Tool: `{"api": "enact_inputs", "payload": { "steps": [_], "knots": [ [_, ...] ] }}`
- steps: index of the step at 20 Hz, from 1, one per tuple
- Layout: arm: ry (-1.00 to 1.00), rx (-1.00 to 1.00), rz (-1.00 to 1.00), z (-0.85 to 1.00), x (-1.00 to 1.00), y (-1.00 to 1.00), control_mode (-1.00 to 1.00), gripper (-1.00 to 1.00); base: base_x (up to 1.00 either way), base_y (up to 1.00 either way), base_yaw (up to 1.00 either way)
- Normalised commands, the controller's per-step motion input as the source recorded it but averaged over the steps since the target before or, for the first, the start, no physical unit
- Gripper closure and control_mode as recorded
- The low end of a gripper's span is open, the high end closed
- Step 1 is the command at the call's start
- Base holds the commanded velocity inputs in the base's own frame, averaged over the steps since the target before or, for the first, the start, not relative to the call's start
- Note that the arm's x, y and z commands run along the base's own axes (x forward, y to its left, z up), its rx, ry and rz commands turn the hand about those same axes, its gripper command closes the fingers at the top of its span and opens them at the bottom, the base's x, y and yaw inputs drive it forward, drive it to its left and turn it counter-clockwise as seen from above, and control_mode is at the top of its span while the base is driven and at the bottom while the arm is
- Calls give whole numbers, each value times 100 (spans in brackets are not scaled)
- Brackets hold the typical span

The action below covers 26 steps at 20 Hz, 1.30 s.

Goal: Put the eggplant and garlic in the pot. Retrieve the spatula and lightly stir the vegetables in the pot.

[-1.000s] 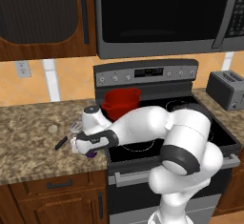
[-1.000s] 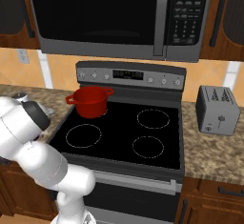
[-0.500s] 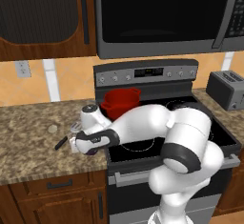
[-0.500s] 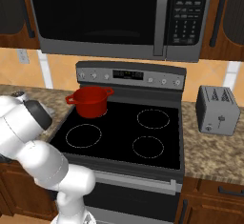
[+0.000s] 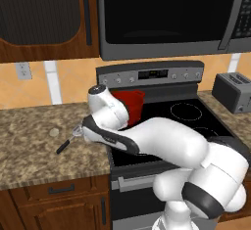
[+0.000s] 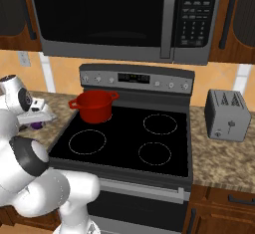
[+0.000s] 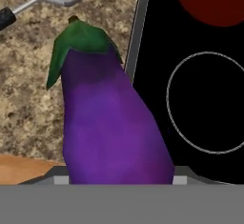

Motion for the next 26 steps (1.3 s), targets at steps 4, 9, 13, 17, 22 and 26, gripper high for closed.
{"api": "enact_inputs", "payload": {
  "steps": [4, 9, 13, 17, 22, 26],
  "knots": [
    [-4, -26, 7, 100, -13, -77, -100, 100, 0, 0, 0],
    [5, -27, 3, 100, 7, -78, -100, 100, 0, 0, 0],
    [13, -28, 3, 60, 60, -99, -100, 100, 0, 0, 0],
    [39, -50, 5, 0, 99, -54, -100, 100, 0, 0, 0],
    [42, -51, 8, -3, 96, -13, -100, 100, 0, 0, 0],
    [52, -52, 2, -3, 84, 13, -100, 100, 0, 0, 0]
  ]
}}
